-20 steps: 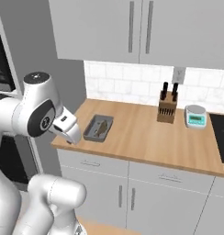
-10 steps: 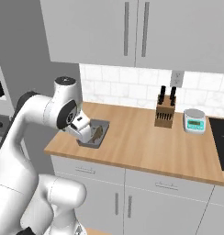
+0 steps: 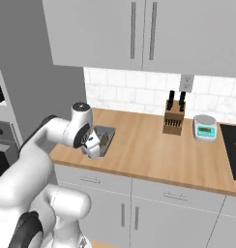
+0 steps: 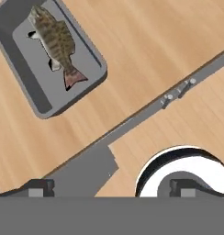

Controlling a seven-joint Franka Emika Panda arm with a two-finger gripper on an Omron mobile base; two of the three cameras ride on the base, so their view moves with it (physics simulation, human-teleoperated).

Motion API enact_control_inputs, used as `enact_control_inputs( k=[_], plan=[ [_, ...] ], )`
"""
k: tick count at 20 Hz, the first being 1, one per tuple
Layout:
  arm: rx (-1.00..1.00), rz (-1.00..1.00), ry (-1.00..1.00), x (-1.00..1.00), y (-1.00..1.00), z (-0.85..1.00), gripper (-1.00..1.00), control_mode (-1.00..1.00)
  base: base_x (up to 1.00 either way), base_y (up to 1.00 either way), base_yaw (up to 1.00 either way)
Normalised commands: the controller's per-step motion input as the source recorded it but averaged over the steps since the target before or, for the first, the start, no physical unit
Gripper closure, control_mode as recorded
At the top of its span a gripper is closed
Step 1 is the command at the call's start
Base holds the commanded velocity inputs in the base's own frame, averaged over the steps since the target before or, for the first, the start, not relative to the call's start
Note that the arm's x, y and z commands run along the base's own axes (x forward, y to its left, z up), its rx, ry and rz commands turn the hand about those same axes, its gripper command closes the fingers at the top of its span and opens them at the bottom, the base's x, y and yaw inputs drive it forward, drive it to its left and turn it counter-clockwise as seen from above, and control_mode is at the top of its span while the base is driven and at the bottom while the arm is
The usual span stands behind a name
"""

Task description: Take the meat container that has the fish and place it on the second highest rack of the freezer. Then take the vegetable container that has the bell pepper and potato and place it on the highest rack of the freezer.

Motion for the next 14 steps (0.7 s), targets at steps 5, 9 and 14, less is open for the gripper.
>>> enact_control_inputs(
  k=[5, 9, 14],
  plan=[
    [0.00, -0.14, 0.00, 0.79, 0.11, -0.57, -1.00, -1.00, 0.00, 0.00, 0.00],
    [0.02, -0.13, 0.00, 0.80, 0.00, -0.14, -1.00, -1.00, 0.00, 0.00, 0.00],
    [0.06, -0.05, 0.09, 0.69, 0.00, -0.19, -1.00, -1.00, 0.00, 0.00, 0.00]
  ],
)
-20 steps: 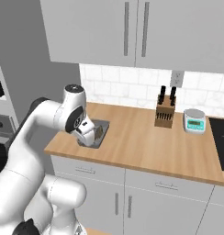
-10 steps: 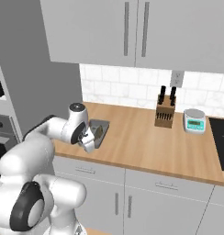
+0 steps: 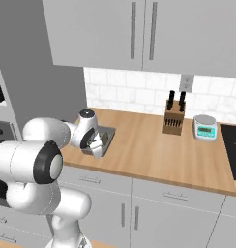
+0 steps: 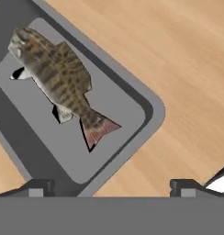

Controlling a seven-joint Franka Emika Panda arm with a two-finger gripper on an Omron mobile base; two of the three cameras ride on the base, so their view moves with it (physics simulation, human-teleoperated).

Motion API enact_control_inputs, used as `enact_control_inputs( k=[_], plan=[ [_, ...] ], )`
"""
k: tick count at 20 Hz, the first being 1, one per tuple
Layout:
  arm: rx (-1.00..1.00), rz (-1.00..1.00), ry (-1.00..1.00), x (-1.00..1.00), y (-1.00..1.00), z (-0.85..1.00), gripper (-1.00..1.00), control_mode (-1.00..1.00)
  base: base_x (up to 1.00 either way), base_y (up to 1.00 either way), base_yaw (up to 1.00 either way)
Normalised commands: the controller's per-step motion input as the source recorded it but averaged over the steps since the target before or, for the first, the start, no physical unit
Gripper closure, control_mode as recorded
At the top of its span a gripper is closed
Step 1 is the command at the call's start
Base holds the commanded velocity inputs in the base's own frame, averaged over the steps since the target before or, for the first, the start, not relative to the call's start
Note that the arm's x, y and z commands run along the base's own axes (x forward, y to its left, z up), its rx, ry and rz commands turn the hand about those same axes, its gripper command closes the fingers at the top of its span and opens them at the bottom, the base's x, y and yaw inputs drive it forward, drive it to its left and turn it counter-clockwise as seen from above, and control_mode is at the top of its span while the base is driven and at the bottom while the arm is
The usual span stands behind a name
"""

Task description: Take the meat container that has the fish and place it on the second highest rack of the freezer. Then take the vegetable container that has the bell pepper and potato and place it on the highest rack of the freezer.

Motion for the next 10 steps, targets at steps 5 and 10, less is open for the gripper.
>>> enact_control_inputs(
  k=[5, 10],
  plan=[
    [0.03, 0.00, 0.08, 0.31, 0.00, -0.43, -1.00, -1.00, 0.00, 0.00, 0.00],
    [0.01, 0.00, 0.04, 0.10, 0.00, -0.39, -1.00, -1.00, 0.00, 0.00, 0.00]
  ],
)
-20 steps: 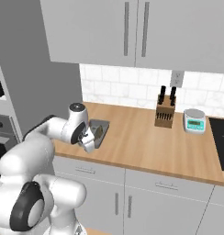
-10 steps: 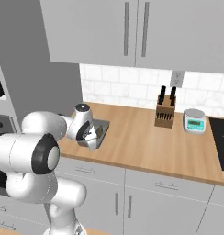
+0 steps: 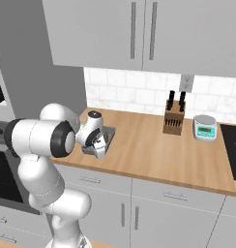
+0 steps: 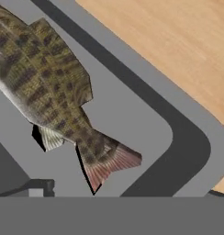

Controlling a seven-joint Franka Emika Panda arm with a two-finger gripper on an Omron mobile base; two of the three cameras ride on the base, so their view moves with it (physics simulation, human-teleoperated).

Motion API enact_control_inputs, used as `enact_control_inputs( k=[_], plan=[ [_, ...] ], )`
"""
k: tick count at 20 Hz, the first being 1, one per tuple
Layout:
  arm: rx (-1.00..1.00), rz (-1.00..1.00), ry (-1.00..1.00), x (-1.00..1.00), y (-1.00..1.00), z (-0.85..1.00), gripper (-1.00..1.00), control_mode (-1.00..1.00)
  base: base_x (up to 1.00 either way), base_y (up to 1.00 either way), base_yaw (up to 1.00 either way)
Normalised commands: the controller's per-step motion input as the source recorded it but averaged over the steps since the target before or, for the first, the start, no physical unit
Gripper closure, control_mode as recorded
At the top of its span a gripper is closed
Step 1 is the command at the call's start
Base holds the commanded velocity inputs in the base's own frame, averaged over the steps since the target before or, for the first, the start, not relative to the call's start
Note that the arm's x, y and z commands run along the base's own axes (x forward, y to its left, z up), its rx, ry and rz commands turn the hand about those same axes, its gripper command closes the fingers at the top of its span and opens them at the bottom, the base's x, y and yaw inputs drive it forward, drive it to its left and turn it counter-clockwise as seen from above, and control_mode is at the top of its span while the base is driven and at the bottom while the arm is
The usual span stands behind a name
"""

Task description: Take the meat container that has the fish and place it on the second highest rack of the freezer. Then take the vegetable container that has the bell pepper and potato and place it on the highest rack of the freezer.

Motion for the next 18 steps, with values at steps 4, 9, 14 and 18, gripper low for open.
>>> enact_control_inputs(
  k=[4, 9, 14, 18],
  plan=[
    [0.00, -0.01, 0.00, -0.08, 0.00, -0.44, -1.00, -1.00, 0.00, 0.00, 0.00],
    [0.00, -0.03, 0.04, 0.00, 0.00, -0.49, 1.00, -1.00, 0.00, 0.00, 0.00],
    [0.00, -0.03, 0.00, -0.03, 0.00, -0.21, 1.00, -1.00, 0.00, 0.00, 0.00],
    [0.00, 0.00, -0.01, -0.27, 0.00, 0.03, 1.00, -1.00, 0.00, 0.00, 0.00]
  ],
)
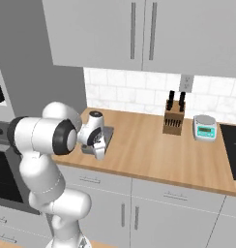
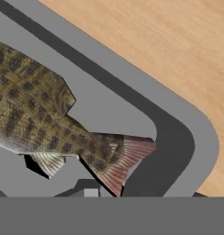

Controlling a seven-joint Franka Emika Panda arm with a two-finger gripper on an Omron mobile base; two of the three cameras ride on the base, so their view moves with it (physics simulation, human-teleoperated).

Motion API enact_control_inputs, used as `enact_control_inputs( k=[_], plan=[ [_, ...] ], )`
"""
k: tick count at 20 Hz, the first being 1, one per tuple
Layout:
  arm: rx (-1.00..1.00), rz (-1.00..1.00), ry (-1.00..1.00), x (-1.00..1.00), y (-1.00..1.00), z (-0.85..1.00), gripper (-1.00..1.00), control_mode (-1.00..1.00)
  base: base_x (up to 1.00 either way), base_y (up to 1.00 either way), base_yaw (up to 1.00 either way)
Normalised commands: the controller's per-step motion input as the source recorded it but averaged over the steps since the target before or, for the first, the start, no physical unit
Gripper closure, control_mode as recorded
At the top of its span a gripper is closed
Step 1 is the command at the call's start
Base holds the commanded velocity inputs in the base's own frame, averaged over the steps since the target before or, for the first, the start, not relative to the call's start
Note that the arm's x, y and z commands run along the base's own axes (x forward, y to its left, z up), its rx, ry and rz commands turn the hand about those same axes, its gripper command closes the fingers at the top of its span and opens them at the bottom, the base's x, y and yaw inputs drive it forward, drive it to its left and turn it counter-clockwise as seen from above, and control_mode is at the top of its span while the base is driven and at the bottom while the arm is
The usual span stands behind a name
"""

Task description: Take the meat container that has the fish and place it on the second highest rack of the freezer. Then take the vegetable container that has the bell pepper and potato and place it on the highest rack of the freezer.

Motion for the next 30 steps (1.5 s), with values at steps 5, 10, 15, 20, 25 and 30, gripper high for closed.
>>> enact_control_inputs(
  k=[5, 10, 15, 20, 25, 30],
  plan=[
    [0.00, 0.00, -0.02, -0.34, 0.00, 0.33, 1.00, -1.00, 0.00, 0.00, 0.00],
    [0.00, 0.00, -0.10, -0.57, -0.06, 0.89, 1.00, -1.00, 0.00, 0.00, 0.00],
    [0.00, 0.00, -0.18, -1.00, -0.28, 1.00, 1.00, -1.00, 0.00, 0.00, 0.00],
    [0.00, 0.00, -0.05, -1.00, -0.19, 1.00, 1.00, -1.00, 0.00, 0.00, 0.00],
    [0.00, 0.00, 0.02, -1.00, -0.05, 1.00, 1.00, -1.00, 0.00, 0.00, 0.00],
    [0.00, 0.00, 0.16, -1.00, 0.00, 1.00, 1.00, -1.00, 0.00, 0.00, 0.00]
  ],
)
